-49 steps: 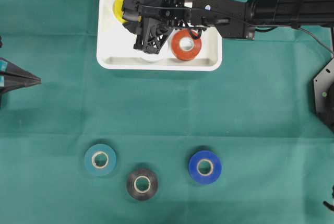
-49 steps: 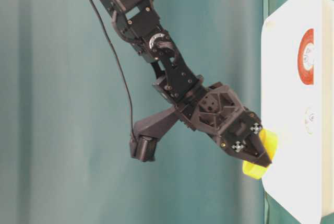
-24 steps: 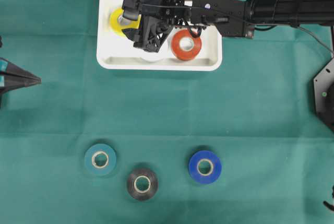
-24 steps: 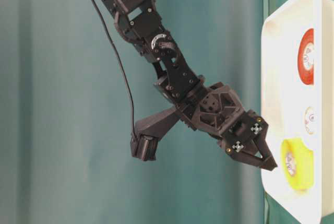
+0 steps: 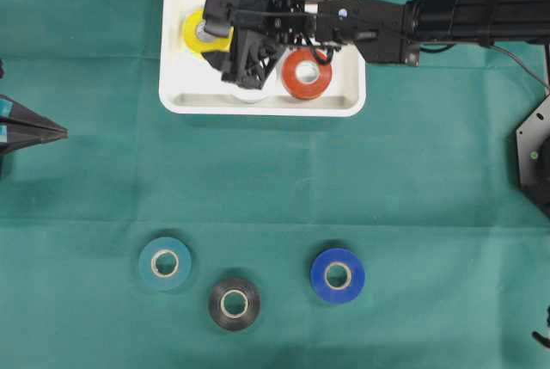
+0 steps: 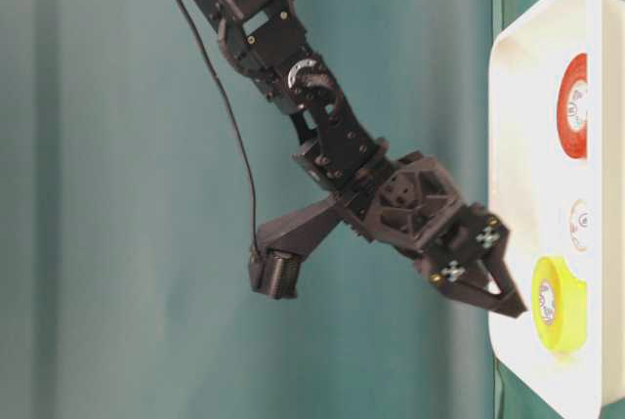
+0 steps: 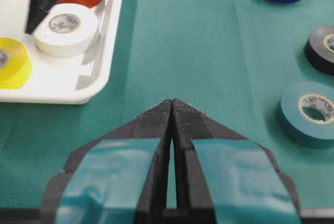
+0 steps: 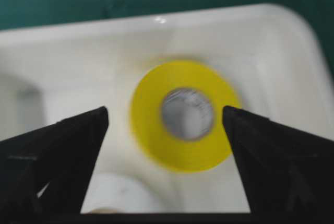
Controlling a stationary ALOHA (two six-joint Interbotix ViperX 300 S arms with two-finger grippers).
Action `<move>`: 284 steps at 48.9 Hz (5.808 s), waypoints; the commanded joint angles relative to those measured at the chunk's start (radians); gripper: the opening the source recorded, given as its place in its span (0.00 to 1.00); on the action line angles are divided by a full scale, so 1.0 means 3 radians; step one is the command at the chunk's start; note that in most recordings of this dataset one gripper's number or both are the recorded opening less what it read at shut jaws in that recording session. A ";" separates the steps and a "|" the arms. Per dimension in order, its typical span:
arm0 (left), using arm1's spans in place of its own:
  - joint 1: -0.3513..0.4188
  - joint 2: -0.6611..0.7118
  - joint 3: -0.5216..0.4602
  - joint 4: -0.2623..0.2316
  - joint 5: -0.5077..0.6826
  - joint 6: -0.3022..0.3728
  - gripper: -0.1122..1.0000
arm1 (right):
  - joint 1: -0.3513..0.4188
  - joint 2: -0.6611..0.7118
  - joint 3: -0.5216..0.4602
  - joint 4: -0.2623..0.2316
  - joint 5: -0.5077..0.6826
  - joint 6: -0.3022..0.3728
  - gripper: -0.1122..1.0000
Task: Put the tape into the white case with the right arm.
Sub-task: 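Release the yellow roll in the tray and withdraw the right gripper, then move the open right gripper down toward the blue tape roll, then close the right gripper on the blue roll's rim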
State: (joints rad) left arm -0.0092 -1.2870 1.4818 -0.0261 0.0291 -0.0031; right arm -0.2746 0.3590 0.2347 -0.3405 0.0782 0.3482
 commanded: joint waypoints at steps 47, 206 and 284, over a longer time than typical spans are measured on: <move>0.0010 0.0031 -0.0031 -0.0005 -0.0015 -0.0005 0.11 | 0.0941 -0.0337 0.0138 -0.0005 0.0051 0.0010 0.65; 0.0010 0.0031 -0.0031 -0.0005 -0.0015 -0.0005 0.11 | 0.2158 -0.1483 0.2050 -0.0005 -0.0455 0.0409 0.51; 0.0005 0.0031 -0.0031 -0.0005 -0.0015 -0.0005 0.11 | 0.2168 -0.0874 0.1554 -0.0010 0.0235 0.0424 0.10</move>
State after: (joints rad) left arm -0.0092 -1.2870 1.4818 -0.0261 0.0291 -0.0046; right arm 0.3774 0.1058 0.7194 -0.3405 0.1457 0.4740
